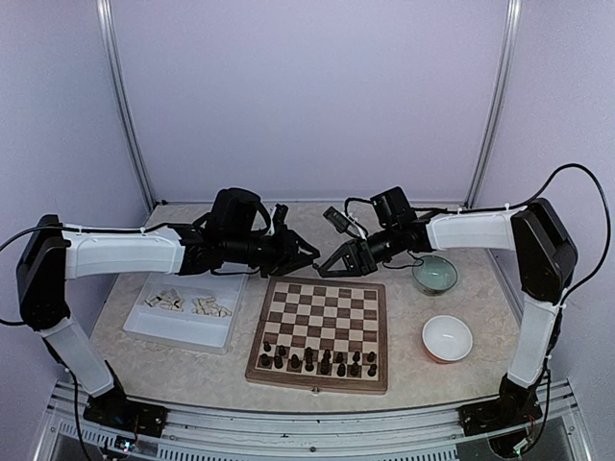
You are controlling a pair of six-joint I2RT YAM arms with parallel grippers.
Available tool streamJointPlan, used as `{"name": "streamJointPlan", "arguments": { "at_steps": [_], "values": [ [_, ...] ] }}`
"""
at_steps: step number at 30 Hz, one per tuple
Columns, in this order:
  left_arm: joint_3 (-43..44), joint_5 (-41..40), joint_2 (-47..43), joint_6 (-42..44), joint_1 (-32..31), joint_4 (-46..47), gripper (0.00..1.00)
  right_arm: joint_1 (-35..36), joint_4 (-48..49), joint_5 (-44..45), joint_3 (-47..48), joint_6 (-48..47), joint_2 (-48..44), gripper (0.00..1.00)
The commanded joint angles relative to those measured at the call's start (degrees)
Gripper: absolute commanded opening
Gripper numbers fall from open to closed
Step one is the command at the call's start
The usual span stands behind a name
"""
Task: Set up the chess pieces on the board
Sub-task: Pass from the right arm to the left
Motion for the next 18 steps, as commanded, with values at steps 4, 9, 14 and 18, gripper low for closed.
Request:
{"name": "streamJointPlan", "arguments": {
  "at_steps": [4, 9, 14, 18],
  "values": [
    [-0.4, 3.9, 1.4, -2.1, 0.4, 3.6, 0.25, -0.3, 0.7, 0.0, 0.4, -0.6, -1.1, 0.06],
    [0.2, 1.2, 1.5, -0.9, 0.5, 0.1, 0.27, -0.3, 0.7, -0.6, 0.7, -0.4, -1.4, 0.06],
    [0.2, 1.7, 1.6, -1.1, 0.2, -0.2, 0.28, -0.4, 0.6, -0.3, 0.7, -0.5, -1.8, 0.06],
    [0.5, 3.2, 2.1, -1.0, -0.2, 0.3, 0.25, -0.4, 0.5, 0.0, 0.7, -0.4, -1.7, 0.06]
  ]
}}
